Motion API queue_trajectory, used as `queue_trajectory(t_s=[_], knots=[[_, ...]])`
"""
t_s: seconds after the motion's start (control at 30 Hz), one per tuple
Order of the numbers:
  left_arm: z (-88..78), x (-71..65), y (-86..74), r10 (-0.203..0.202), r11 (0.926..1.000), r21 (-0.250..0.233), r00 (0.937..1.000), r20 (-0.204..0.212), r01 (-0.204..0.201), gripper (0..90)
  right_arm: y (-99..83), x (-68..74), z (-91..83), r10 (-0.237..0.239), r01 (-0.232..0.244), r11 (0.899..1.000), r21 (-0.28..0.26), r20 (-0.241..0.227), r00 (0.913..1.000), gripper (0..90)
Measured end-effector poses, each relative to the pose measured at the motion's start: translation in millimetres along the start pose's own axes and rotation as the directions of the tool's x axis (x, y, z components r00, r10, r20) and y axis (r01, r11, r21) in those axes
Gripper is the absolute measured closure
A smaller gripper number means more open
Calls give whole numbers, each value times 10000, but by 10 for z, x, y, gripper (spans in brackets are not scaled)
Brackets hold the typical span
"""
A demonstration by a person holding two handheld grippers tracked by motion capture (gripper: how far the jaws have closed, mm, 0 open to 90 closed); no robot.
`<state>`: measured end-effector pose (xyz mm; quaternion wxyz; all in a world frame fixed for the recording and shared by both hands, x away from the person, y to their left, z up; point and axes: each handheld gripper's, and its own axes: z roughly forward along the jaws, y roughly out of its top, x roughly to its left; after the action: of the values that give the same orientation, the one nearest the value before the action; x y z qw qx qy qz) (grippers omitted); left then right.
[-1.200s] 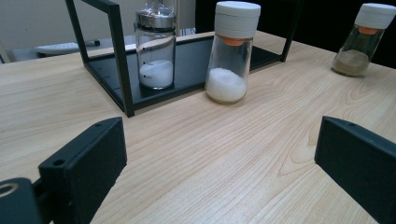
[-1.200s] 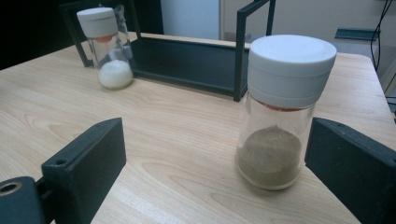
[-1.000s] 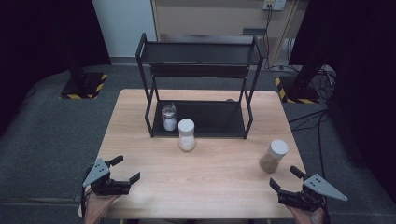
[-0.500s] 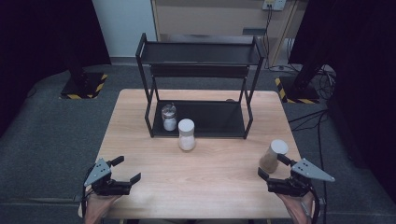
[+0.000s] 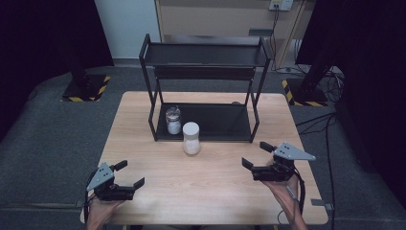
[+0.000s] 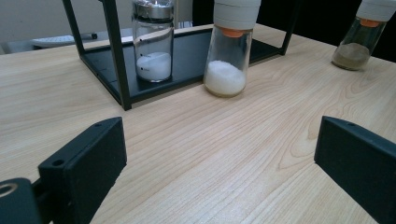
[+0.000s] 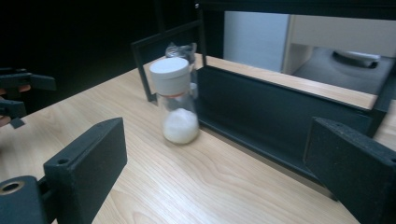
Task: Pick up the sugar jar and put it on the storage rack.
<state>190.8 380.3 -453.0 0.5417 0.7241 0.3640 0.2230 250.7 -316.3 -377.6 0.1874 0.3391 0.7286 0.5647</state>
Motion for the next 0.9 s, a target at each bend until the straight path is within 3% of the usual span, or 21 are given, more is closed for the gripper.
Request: queue_trajectory(t_s=[0.5,0.9], knots=[[1,5,0,-31,10000,8,10000,35,31,12,245,36,737,-138,172,9991,378,-883,9960,64],[8,5,-1,-45,10000,11,10000,73,45,13,322,43,1199,-108,184,9982,579,-1300,9915,69]])
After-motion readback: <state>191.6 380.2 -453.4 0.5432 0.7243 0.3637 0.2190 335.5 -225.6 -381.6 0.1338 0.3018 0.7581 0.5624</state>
